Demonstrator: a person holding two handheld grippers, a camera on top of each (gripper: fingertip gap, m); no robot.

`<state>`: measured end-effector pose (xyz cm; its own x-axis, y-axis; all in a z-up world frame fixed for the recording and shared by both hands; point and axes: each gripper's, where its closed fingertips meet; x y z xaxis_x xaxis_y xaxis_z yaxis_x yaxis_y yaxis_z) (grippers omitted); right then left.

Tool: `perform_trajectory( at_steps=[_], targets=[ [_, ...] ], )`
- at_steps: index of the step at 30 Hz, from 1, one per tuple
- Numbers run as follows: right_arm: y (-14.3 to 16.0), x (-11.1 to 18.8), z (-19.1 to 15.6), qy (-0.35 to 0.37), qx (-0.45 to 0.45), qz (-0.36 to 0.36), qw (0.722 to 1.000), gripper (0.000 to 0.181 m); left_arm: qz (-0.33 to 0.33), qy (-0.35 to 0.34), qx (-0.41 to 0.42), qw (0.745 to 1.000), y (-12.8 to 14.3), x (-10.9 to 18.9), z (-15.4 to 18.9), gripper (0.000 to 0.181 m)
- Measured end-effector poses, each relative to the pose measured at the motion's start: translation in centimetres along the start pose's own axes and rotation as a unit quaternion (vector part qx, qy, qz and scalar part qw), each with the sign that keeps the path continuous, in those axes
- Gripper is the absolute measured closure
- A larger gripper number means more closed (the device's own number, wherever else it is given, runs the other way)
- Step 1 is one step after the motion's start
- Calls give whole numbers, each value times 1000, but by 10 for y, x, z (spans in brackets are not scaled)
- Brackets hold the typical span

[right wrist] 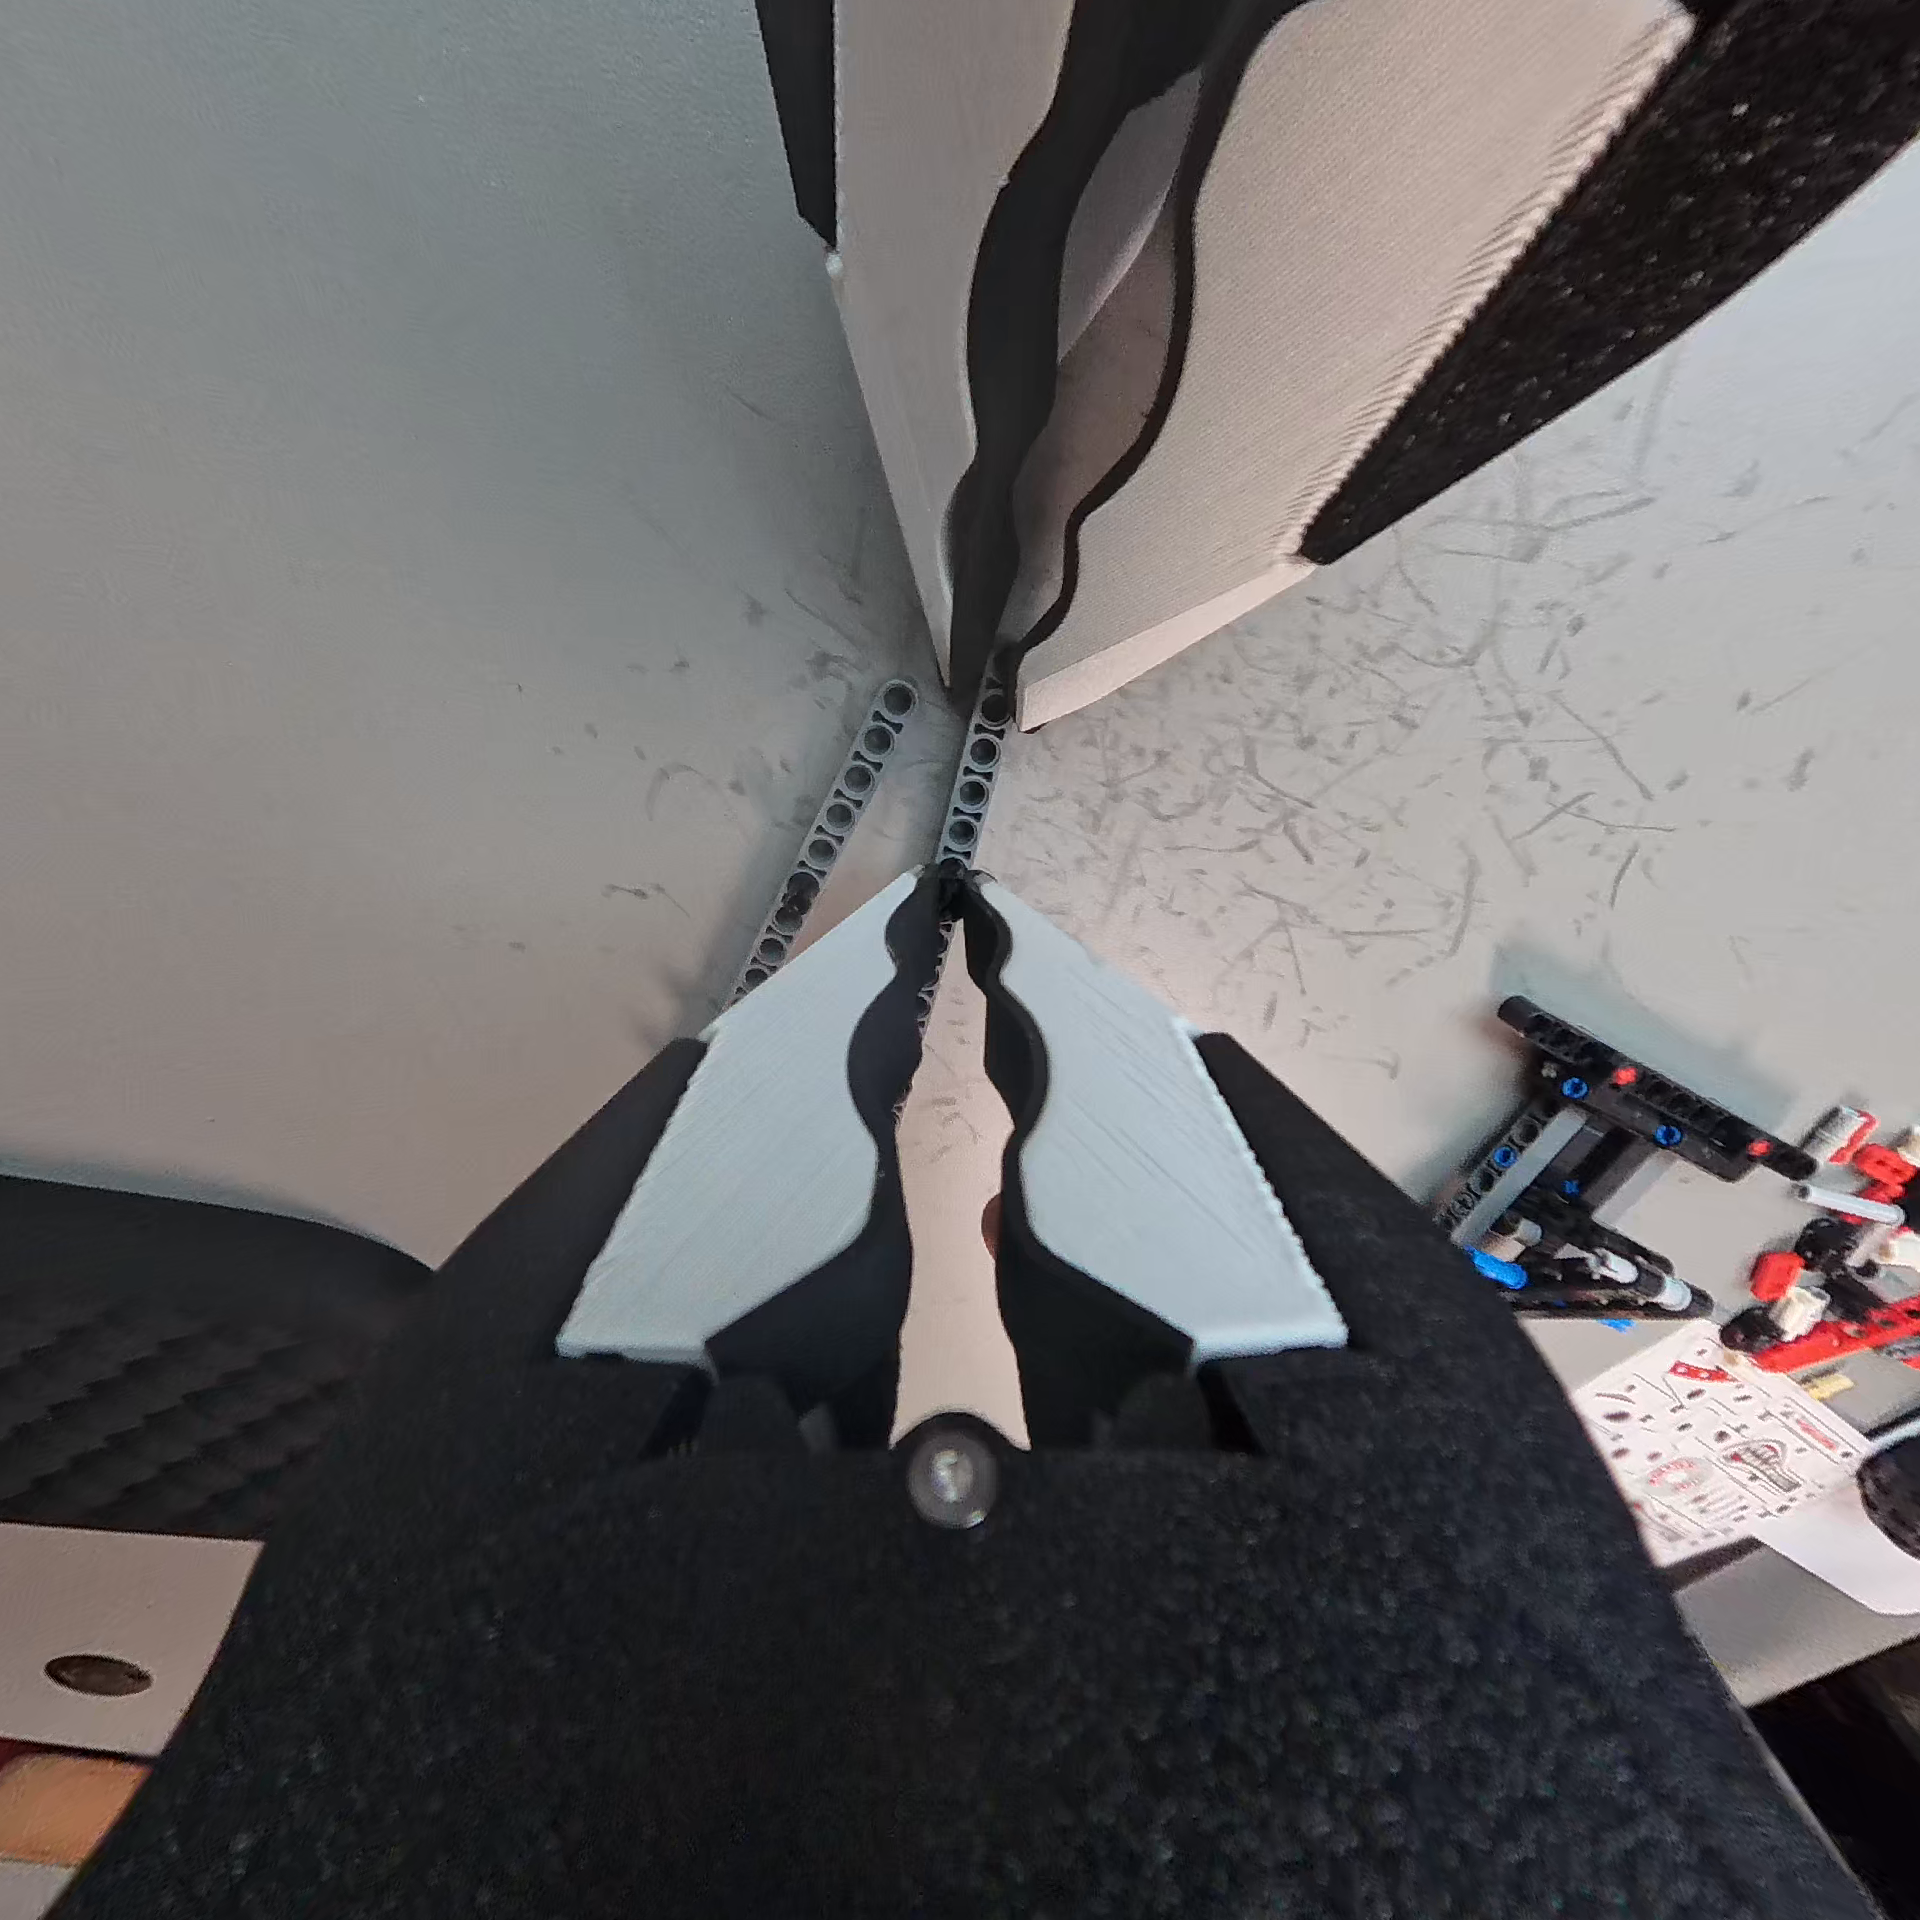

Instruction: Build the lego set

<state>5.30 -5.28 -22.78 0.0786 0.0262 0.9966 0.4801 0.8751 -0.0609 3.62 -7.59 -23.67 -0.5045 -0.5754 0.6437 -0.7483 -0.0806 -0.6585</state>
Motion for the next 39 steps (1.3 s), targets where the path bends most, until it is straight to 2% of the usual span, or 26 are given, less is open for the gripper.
perform_trajectory(
  at_steps=[9, 17, 23, 27, 35, 37, 39],
  targets=[
    [-2, -1, 0, -12, -26, 2, 1000, 178, 1, 0, 2, 1000, 0, 0, 0, 171],
    [-2, -1, -2, 6, -36, 3, 999, 178, 1, 3, -2, 1000, 0, 0, 1, 171],
    [-3, -1, -1, 4, -106, 16, 994, 178, -1, -8, -14, 1000, 0, 0, 1, 171],
    [-6, 0, -8, -9, -152, 60, 986, 178, 0, -5, -12, 1000, -1, 0, 1, 171],
    [-2, -1, -2, 64, -116, 20, 991, 178, -3, -9, -7, 1000, -1, -1, 1, 172],
    [-2, -1, -2, 46, -135, 22, 989, 178, -5, -12, -2, 1000, -1, -1, 1, 172],
    [-3, -1, -1, 9, -206, 42, 978, 178, -7, -16, 3, 1000, -1, -1, 0, 172]
  ],
)
Point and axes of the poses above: each gripper's, where its closed fingertips meet, x back along the fingers, y out of its underside, z = x × y across the jaws, and after that the axes turned 1 degree about y, right-handed
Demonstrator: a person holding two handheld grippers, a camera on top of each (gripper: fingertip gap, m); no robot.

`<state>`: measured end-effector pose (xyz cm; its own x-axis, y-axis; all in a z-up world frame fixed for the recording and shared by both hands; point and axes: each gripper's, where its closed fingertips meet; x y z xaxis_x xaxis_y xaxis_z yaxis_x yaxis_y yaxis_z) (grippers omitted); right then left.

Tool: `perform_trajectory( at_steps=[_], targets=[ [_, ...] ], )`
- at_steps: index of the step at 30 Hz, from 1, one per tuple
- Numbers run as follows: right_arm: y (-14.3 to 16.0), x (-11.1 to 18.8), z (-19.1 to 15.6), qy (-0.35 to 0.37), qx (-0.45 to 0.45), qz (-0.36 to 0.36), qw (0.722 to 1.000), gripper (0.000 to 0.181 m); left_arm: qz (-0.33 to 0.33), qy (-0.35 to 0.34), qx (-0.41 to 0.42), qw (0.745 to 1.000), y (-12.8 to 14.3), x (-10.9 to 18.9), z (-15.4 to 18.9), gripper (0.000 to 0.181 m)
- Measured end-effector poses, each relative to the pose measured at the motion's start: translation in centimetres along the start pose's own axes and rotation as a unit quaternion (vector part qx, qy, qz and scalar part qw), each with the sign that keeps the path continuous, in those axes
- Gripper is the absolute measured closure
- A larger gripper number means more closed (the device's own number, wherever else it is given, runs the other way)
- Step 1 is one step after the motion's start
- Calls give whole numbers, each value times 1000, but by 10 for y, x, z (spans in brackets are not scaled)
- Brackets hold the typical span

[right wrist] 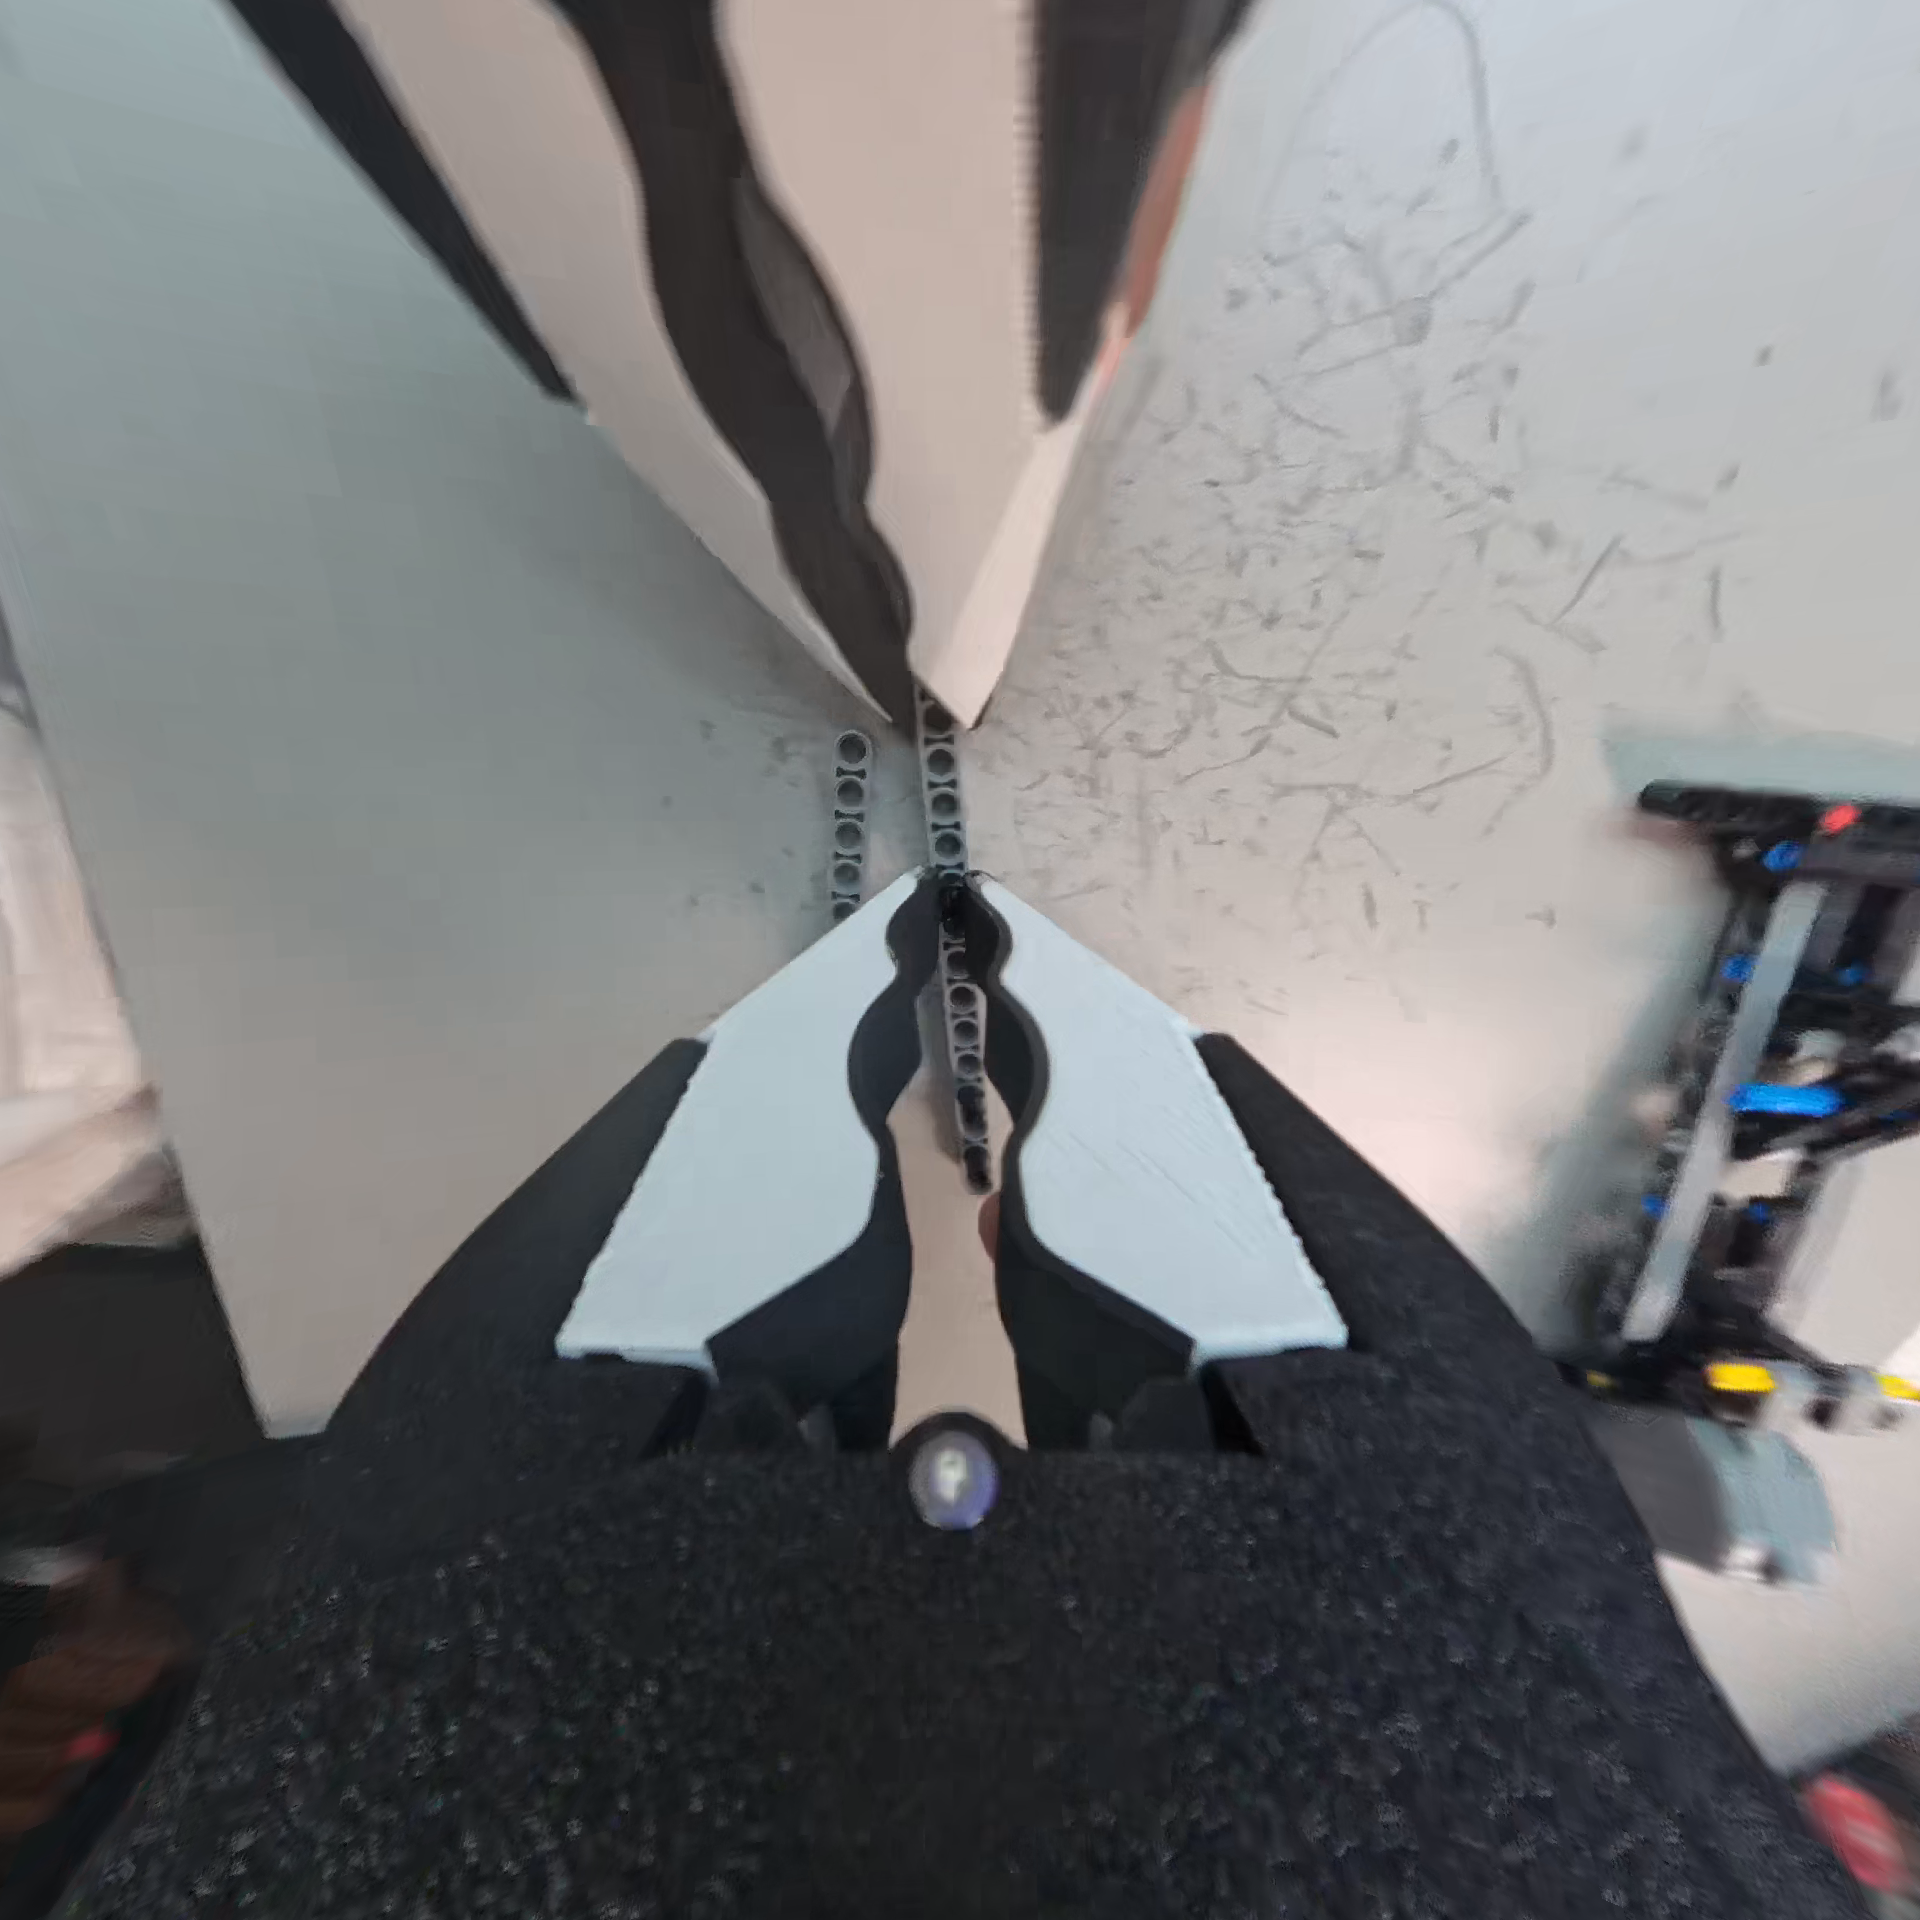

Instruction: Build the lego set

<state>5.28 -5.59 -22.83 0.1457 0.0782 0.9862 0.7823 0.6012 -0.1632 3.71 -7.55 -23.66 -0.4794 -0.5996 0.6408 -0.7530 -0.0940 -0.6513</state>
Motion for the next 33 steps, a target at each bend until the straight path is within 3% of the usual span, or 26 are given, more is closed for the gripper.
perform_trajectory(
  at_steps=[2, 9, 15, 21, 23, 26, 29, 33],
  targets=[
    [-3, 0, 1, -45, -92, 20, 995, 178, -3, -4, 7, 1000, 0, 0, 0, 172],
    [-4, -2, -4, -34, -56, 18, 998, 178, -2, -7, 9, 1000, 0, 0, -1, 172],
    [-12, 5, 1, -23, -129, 157, 979, 178, -2, 0, 17, 1000, 0, 0, -1, 172],
    [-33, 53, 5, -66, -243, 388, 887, 177, 11, -2, 21, 1000, -4, 4, -3, 166],
    [-38, 73, 8, -70, -281, 459, 840, 177, 50, -11, 51, 997, -13, 14, -12, 159],
    [-43, 99, 11, -82, -330, 552, 761, 177, 158, -31, 121, 980, -41, 40, -32, 157],
    [-49, 113, 10, -90, -357, 610, 702, 177, 250, -62, 156, 954, -66, 65, -47, 157],
    [-54, 115, 10, -88, -370, 643, 665, 177, 274, -99, 142, 946, -76, 76, -53, 166]
  ],
)
Point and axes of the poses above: each gripper's, where its closed fingertips meet, x back along the fingers, y out of its underside, z = x × y across the jaws, and after that the axes turned 1 degree about y, right-handed
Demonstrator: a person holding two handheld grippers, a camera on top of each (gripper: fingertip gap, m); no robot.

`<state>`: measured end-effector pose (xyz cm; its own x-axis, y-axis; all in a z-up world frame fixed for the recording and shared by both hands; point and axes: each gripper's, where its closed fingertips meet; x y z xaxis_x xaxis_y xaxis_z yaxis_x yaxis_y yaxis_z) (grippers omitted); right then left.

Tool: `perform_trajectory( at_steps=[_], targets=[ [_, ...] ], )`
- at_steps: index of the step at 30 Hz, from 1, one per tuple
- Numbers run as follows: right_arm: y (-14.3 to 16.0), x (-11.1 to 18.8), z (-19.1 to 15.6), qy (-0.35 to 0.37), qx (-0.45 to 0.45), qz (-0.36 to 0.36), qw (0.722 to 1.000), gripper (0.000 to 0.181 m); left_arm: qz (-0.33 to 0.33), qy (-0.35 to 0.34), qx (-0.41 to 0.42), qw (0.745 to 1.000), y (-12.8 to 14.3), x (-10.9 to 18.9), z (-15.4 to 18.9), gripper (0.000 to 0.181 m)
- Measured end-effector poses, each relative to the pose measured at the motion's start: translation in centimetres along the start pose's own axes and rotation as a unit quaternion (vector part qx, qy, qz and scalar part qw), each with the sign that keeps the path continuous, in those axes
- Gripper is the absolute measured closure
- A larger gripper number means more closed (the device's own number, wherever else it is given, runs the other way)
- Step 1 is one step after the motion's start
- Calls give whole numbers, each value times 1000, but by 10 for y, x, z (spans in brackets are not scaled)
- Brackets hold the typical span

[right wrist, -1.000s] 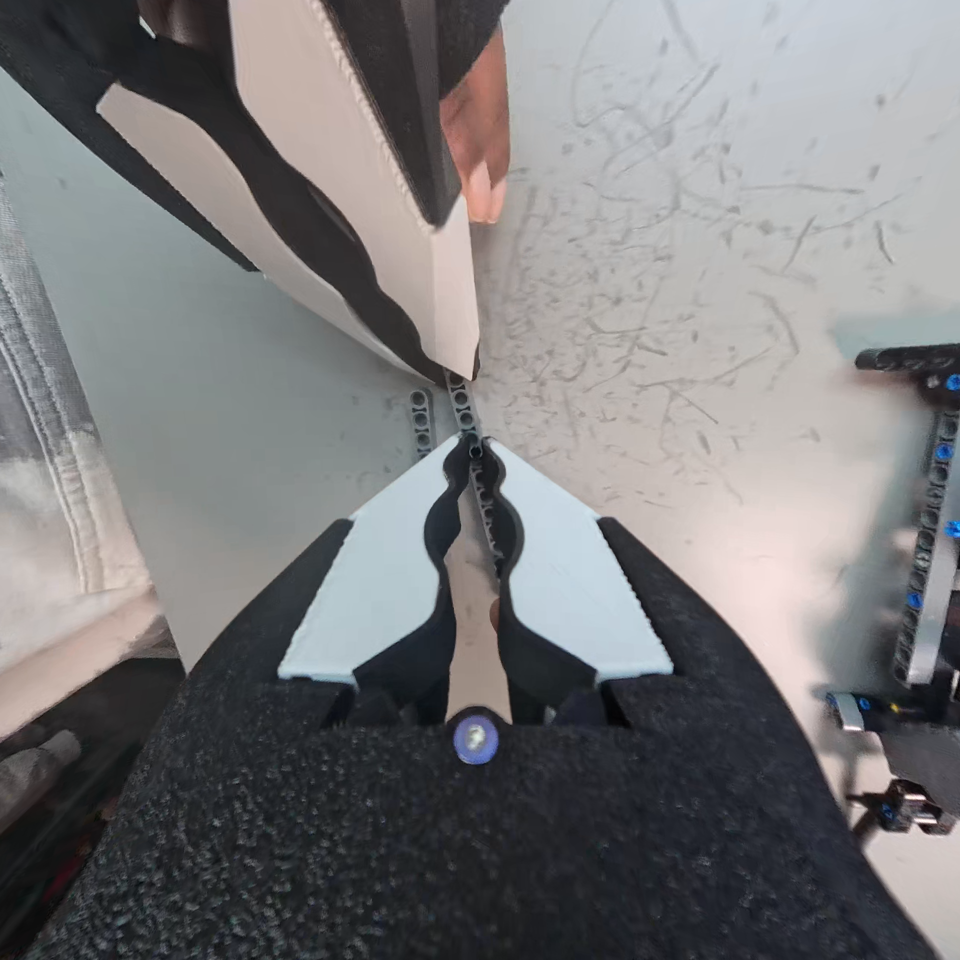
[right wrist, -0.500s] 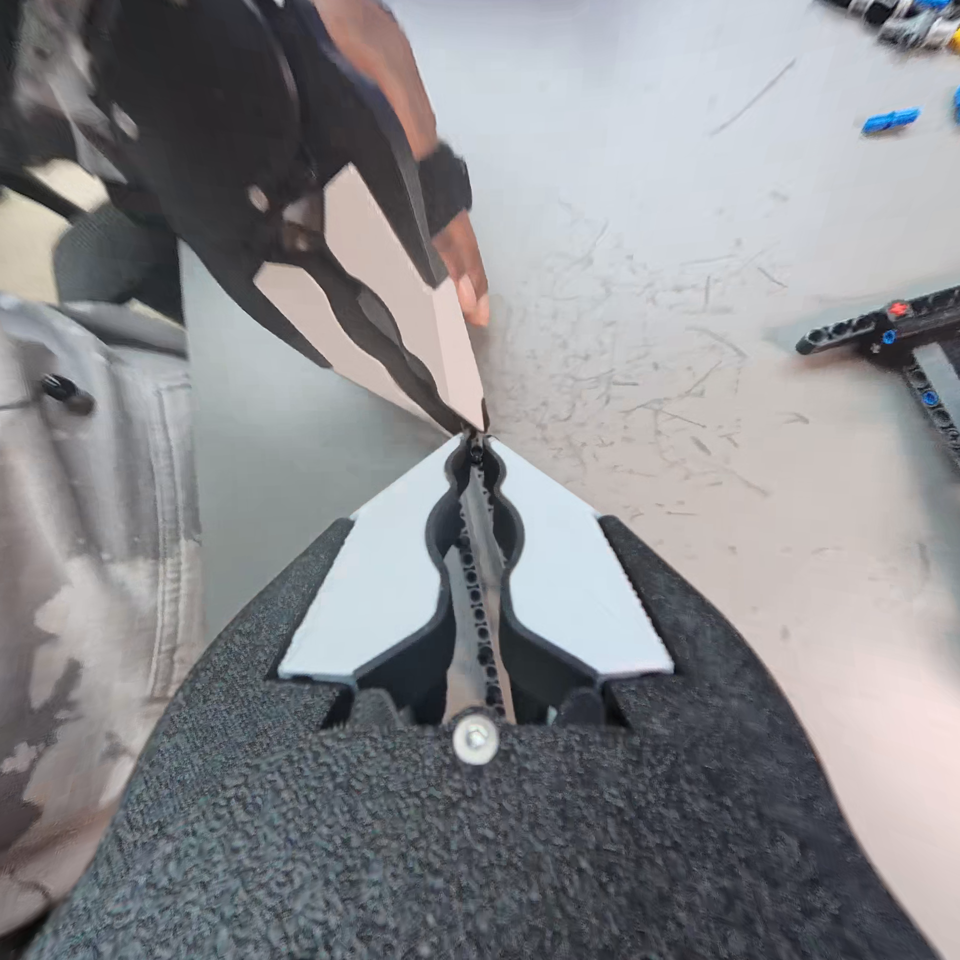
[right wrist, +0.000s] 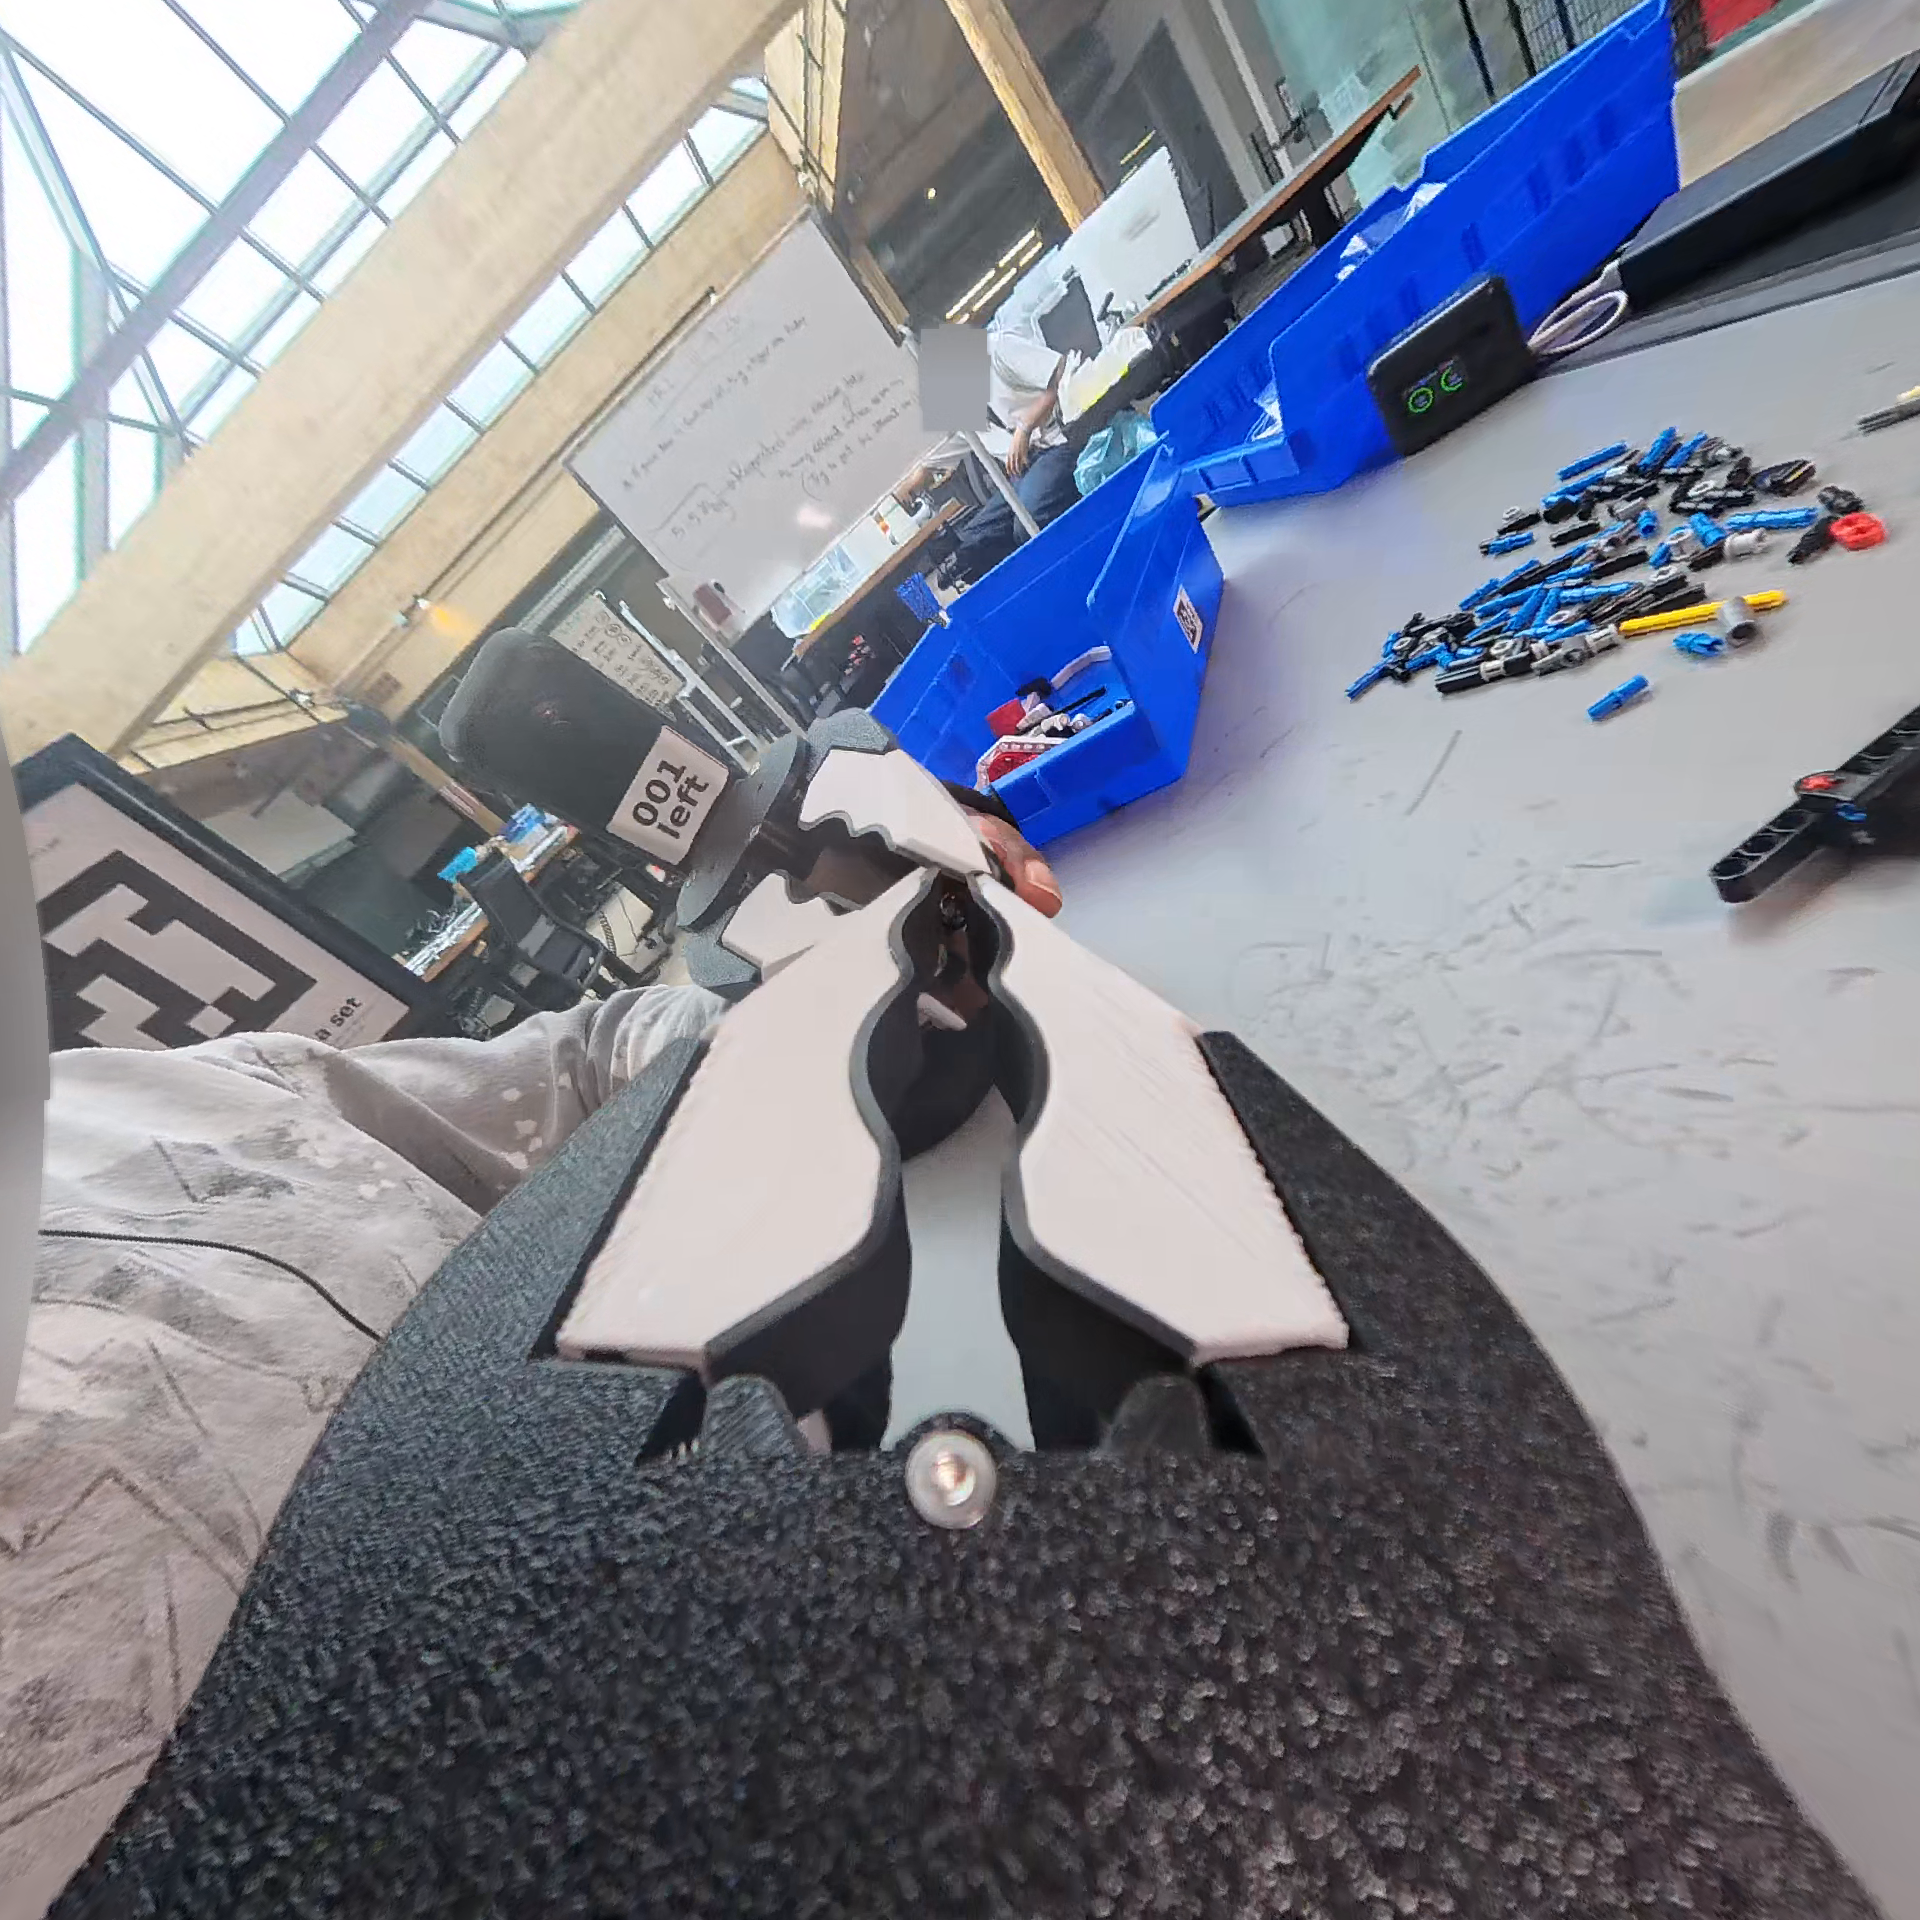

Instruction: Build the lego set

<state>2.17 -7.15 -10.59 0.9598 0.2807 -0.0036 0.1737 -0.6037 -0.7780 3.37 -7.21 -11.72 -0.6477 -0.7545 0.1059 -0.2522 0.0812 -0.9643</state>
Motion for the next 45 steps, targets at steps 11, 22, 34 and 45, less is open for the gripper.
perform_trajectory(
  at_steps=[11, 22, 34, 45],
  targets=[
    [2, -4, 3, 32, 53, -6, 998, 177, -18, -22, -27, 999, 3, 2, -2, 175],
    [10, 9, -11, 34, 319, -142, 937, 166, -11, 4, -42, 999, 1, 5, 7, 175],
    [22, 6, -5, 28, 365, -230, 902, 172, -16, 14, -50, 999, 2, 3, 13, 175],
    [20, 6, -7, 20, 355, -251, 901, 176, -17, 17, -52, 998, 2, 5, 13, 175]
  ],
)
Point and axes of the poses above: each gripper's, where its closed fingertips meet, x back along the fingers, y out of its underside, z = x × y across the jaws, and after that the axes turned 1 degree about y, right-handed
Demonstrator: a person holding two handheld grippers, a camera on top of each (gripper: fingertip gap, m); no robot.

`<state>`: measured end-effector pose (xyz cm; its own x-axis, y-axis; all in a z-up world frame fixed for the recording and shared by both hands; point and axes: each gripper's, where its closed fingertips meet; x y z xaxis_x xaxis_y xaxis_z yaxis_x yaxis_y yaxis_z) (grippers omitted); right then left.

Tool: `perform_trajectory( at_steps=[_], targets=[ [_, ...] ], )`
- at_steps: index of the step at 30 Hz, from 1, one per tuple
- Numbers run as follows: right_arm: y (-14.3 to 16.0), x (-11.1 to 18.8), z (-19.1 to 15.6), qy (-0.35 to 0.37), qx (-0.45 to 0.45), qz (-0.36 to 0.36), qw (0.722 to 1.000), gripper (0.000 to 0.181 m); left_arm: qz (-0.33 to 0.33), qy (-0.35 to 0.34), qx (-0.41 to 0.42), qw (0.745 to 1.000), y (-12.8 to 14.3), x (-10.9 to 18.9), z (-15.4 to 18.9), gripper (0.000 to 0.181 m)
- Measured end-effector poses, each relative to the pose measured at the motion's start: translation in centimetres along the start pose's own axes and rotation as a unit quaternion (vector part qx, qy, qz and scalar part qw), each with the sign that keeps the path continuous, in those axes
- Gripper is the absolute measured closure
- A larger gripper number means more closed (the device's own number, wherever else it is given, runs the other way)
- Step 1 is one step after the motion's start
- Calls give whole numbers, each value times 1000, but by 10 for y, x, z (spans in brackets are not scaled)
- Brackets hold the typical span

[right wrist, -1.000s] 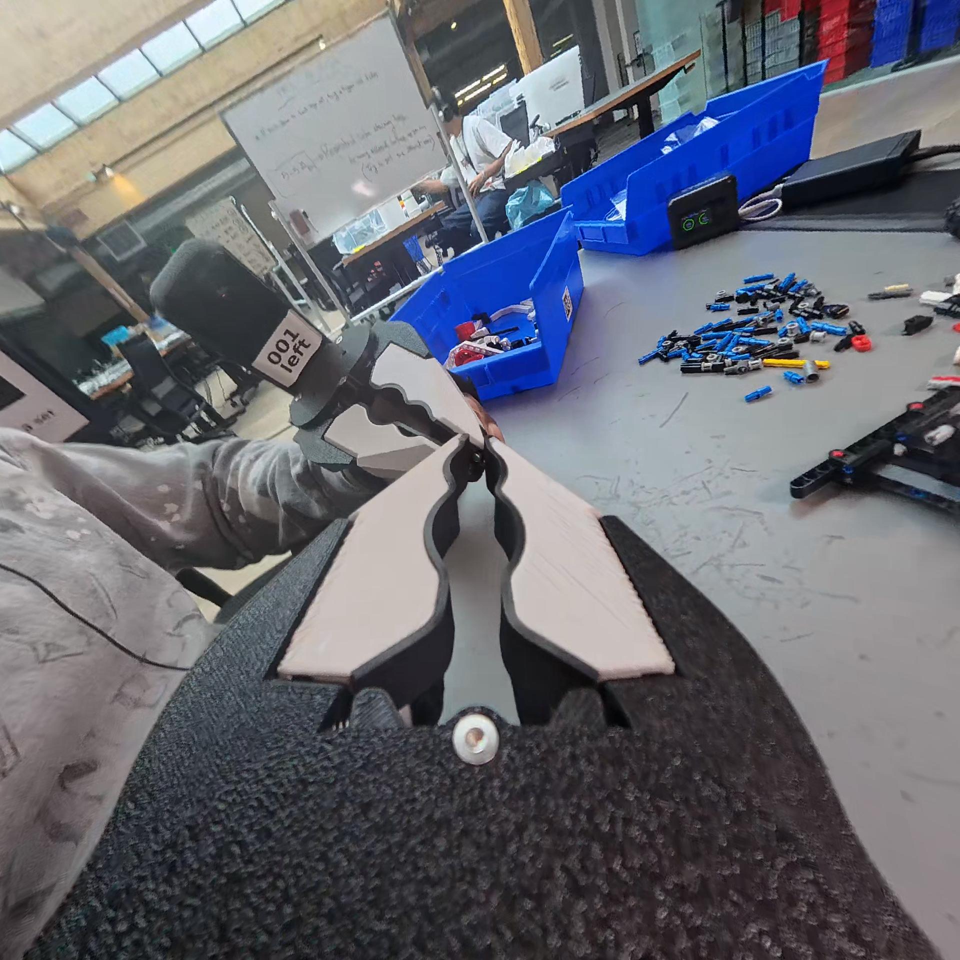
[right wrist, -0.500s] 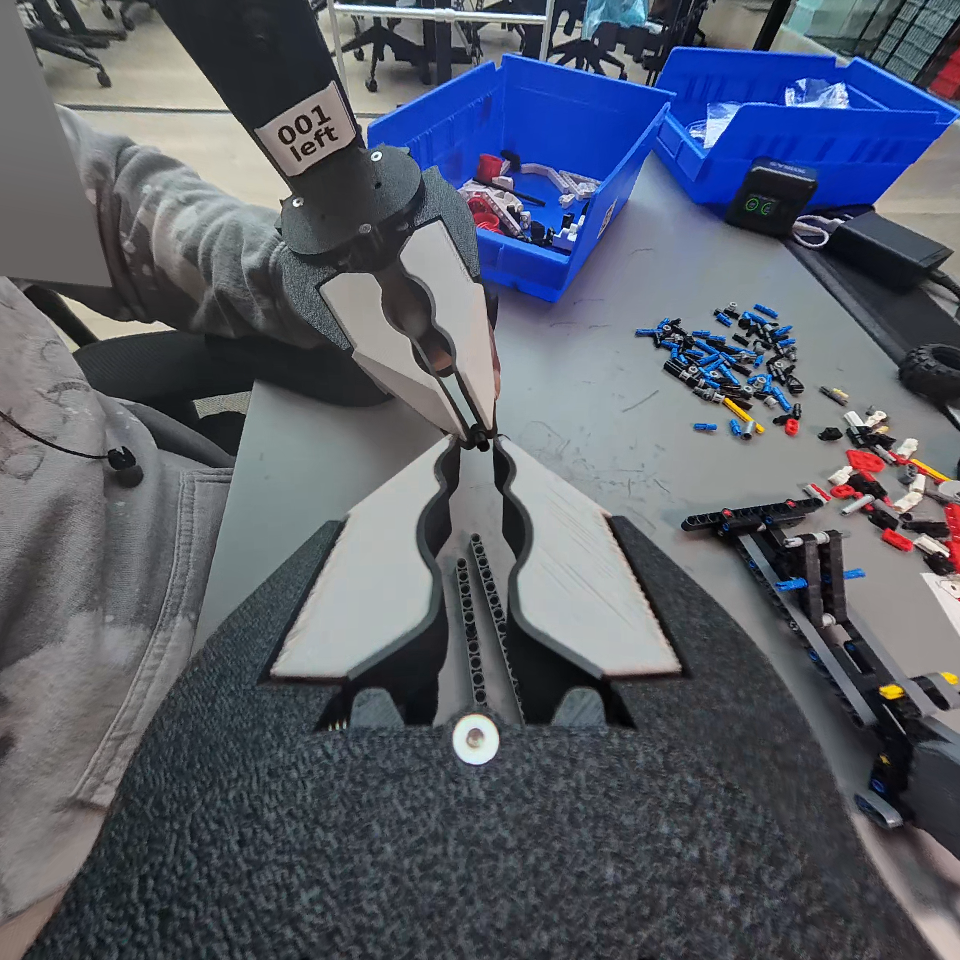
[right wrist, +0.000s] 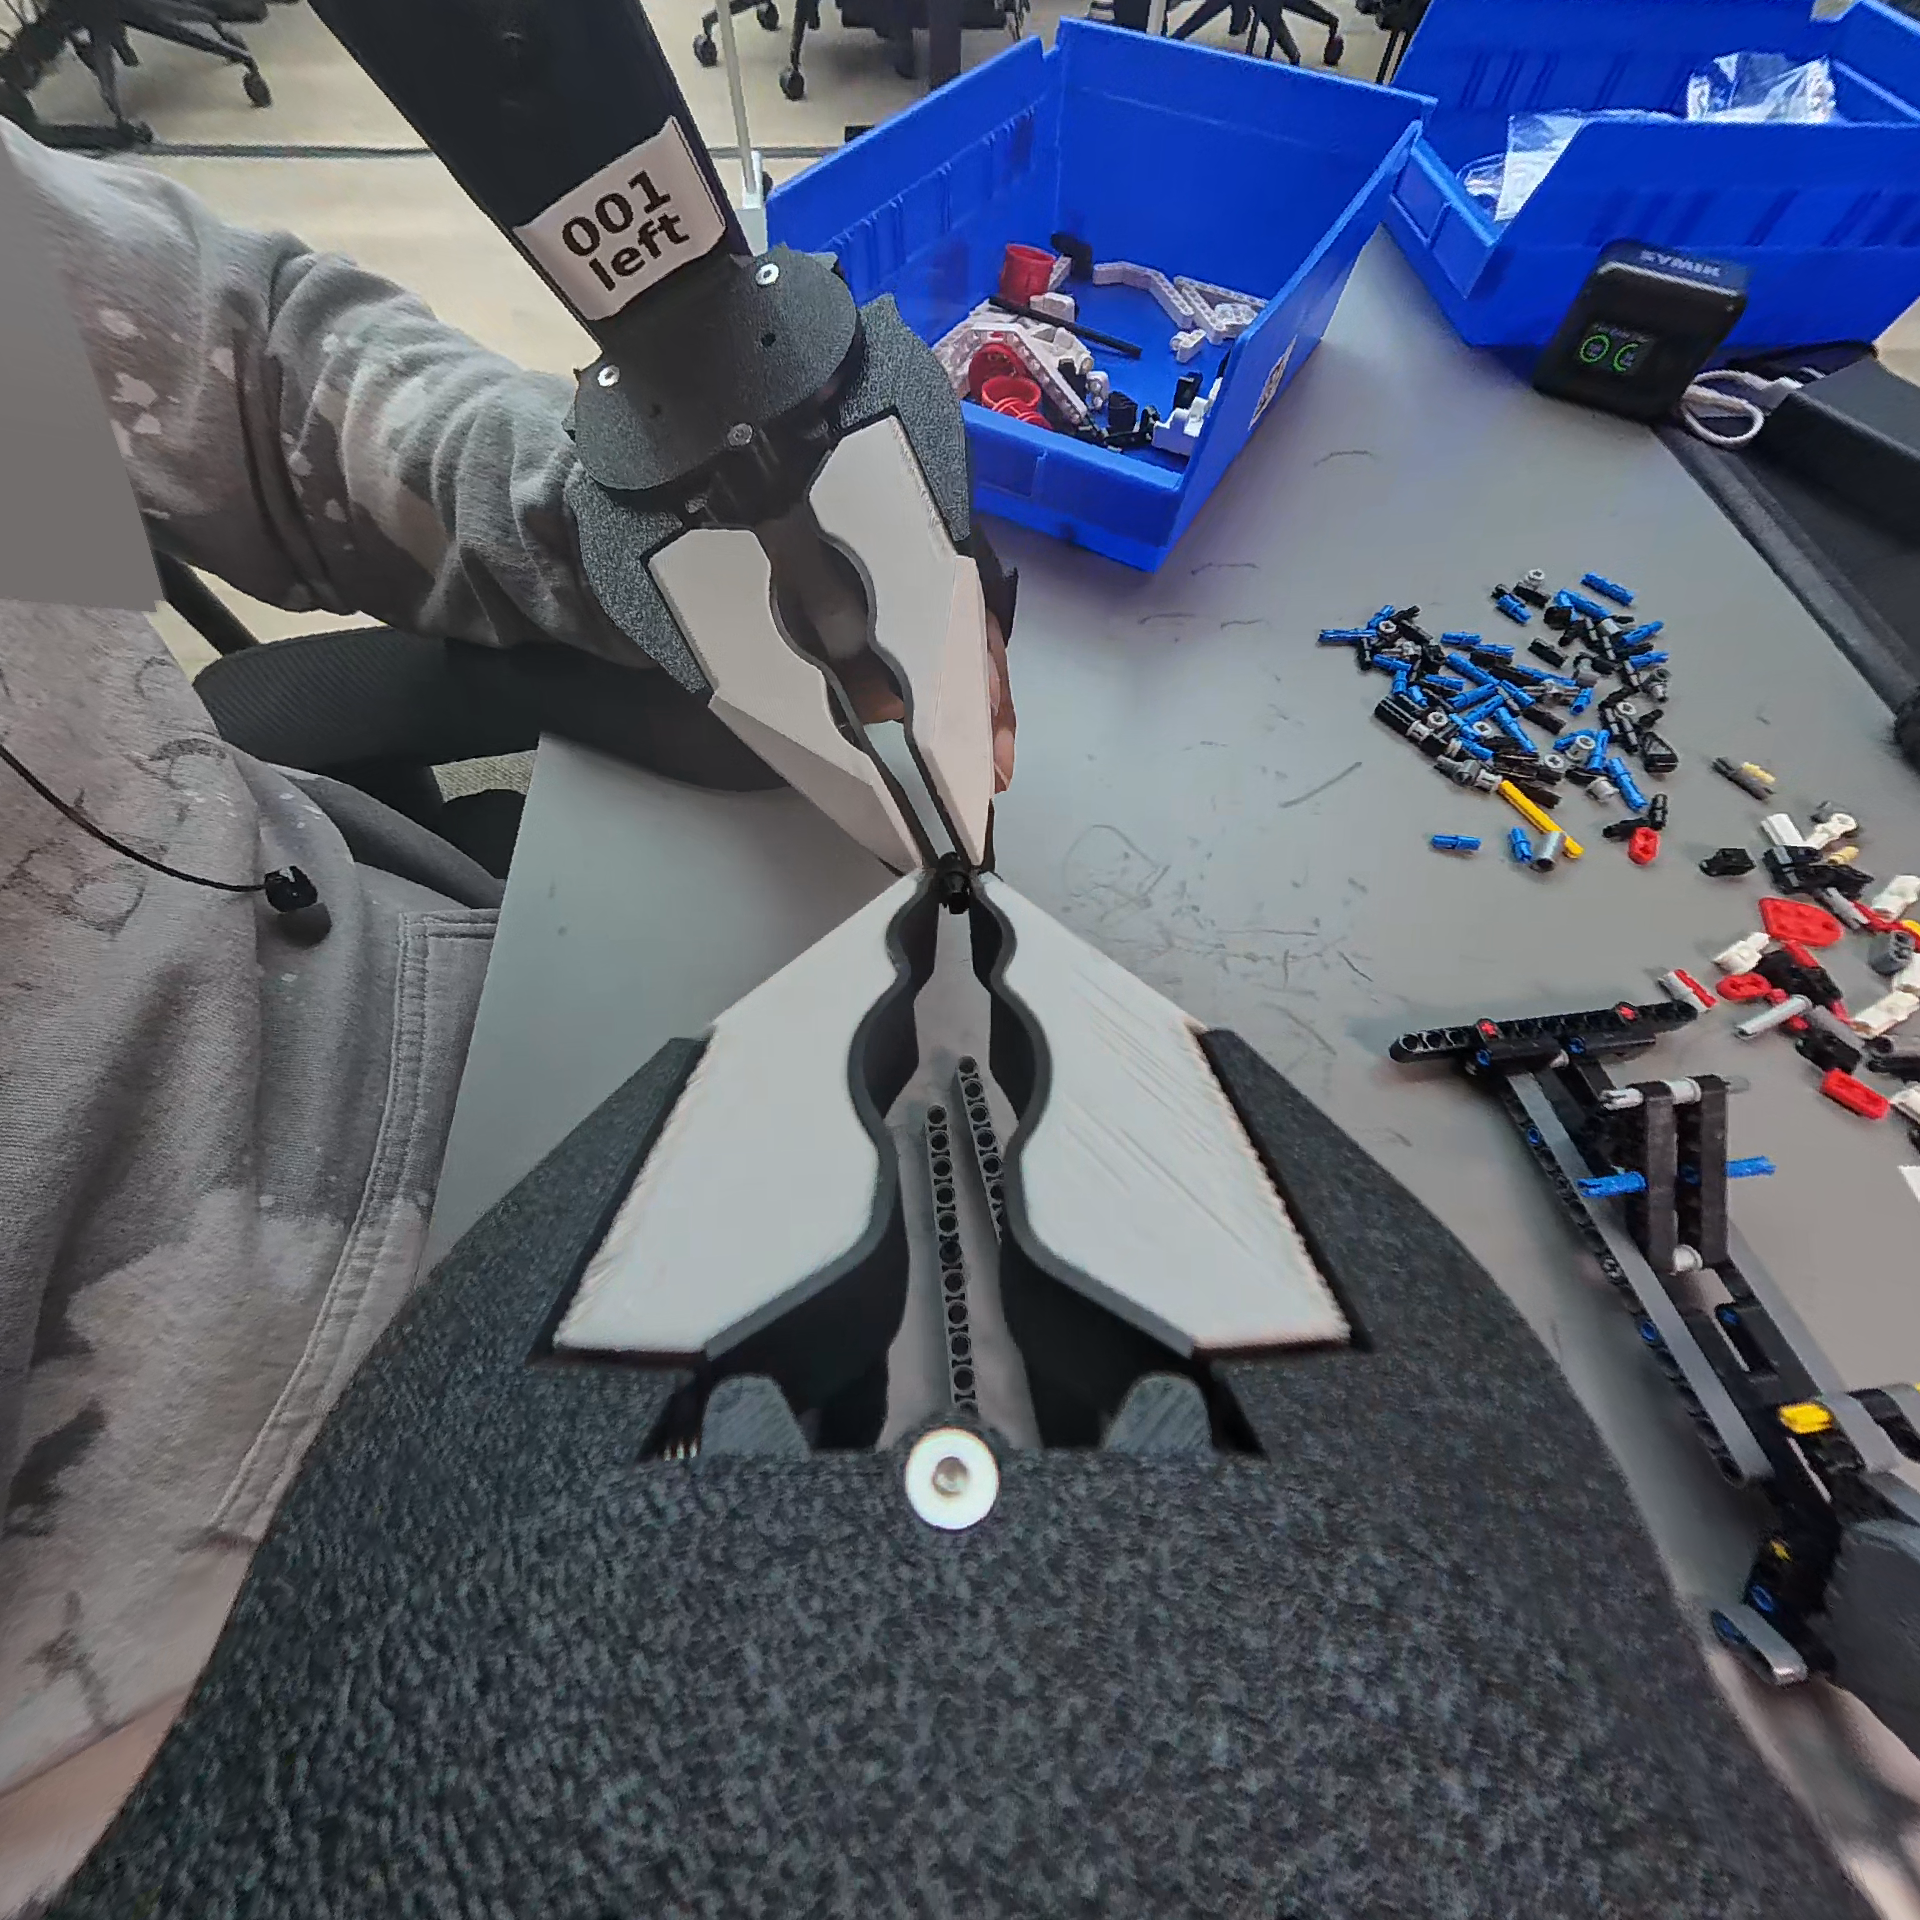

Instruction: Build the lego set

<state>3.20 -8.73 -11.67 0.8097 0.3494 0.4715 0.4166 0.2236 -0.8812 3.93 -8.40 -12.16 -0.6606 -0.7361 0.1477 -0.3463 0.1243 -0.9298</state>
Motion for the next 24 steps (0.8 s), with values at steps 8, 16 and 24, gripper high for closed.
perform_trajectory(
  at_steps=[8, 16, 24],
  targets=[
    [7, -1, 3, 1, 17, -47, 999, 177, -15, 11, 24, 1000, 6, -3, 1, 175],
    [93, -5, 12, -44, 121, -333, 934, 177, -191, 94, 119, 970, 71, -16, 19, 158],
    [113, -10, 14, -77, 115, -406, 903, 177, -282, 138, 117, 942, 101, -22, 37, 156]
  ],
)
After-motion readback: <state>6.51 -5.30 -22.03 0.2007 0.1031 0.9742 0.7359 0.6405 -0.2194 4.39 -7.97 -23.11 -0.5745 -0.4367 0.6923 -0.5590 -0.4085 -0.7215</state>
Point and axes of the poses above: each gripper's, where its closed fingertips meet, x back along the fingers, y out of its underside, z = x × y across the jaws, and after that the axes turned 1 degree about y, right-handed
